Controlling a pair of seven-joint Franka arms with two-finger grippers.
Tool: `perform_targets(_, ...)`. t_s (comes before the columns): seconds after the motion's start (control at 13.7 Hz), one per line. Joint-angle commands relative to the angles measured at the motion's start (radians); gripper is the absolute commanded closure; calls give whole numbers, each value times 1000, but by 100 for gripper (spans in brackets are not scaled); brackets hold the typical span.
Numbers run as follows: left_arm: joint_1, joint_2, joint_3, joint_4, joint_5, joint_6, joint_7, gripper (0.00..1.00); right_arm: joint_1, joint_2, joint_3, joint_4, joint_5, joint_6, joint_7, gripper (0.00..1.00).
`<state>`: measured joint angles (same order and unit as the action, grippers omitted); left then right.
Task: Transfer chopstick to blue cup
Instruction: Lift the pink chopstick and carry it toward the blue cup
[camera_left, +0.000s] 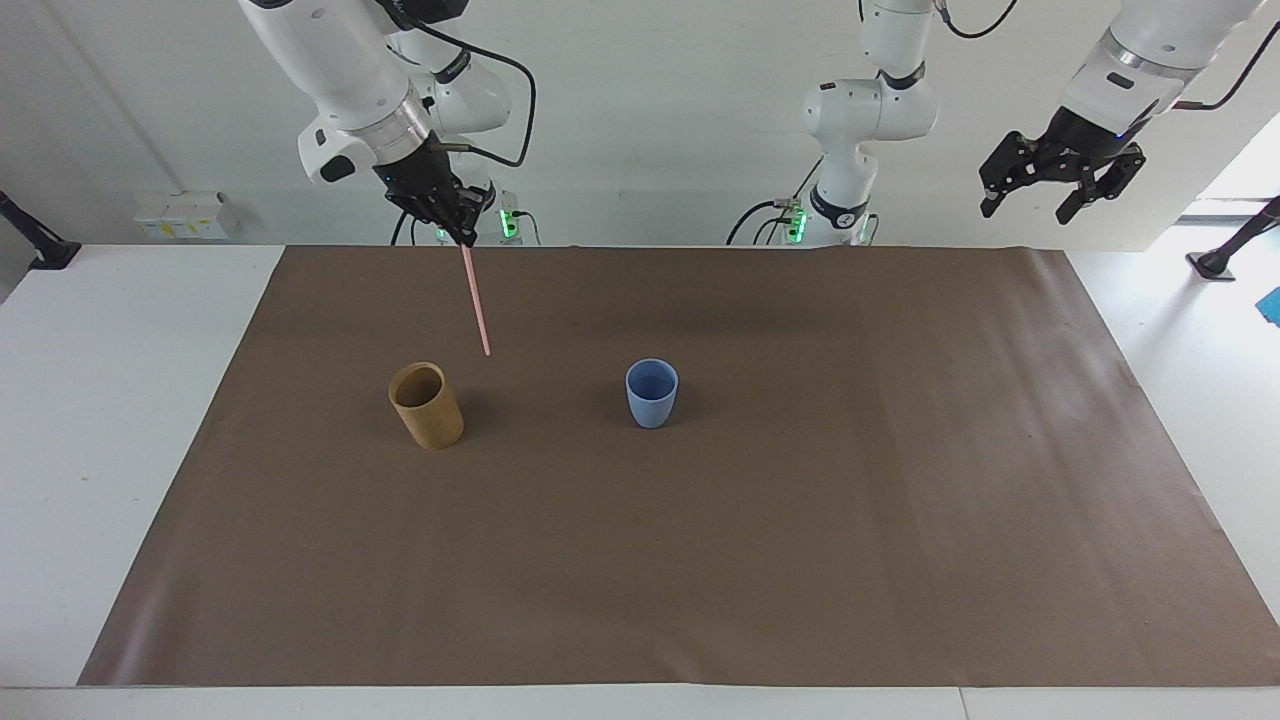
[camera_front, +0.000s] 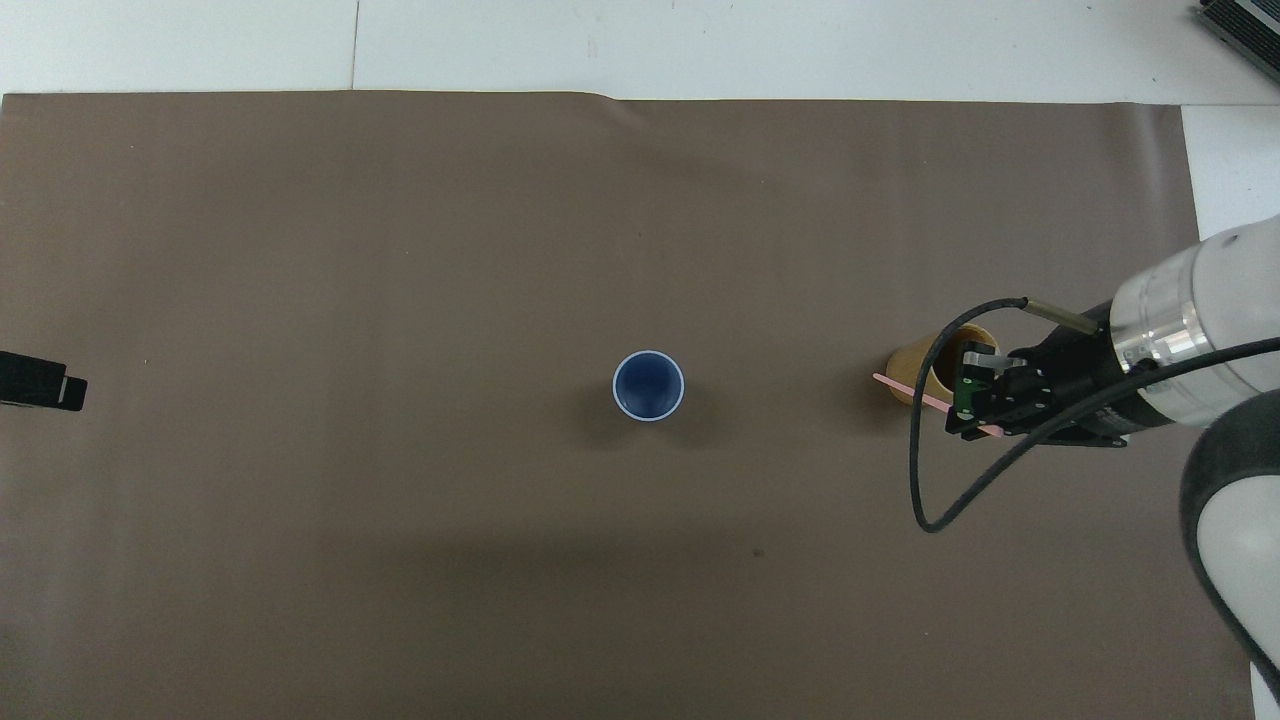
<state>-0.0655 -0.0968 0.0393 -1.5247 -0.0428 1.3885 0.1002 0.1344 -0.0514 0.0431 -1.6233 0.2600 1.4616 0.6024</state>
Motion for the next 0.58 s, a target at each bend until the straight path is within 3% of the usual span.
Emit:
perform_targets(0.0,-7,-14,2,-14,12,4,0,0,75,12,12,20,48,95,178,100)
perform_targets(0.51,7,-14,14,-12,14,6,3,0,253,74,17,20,53,212,463,100)
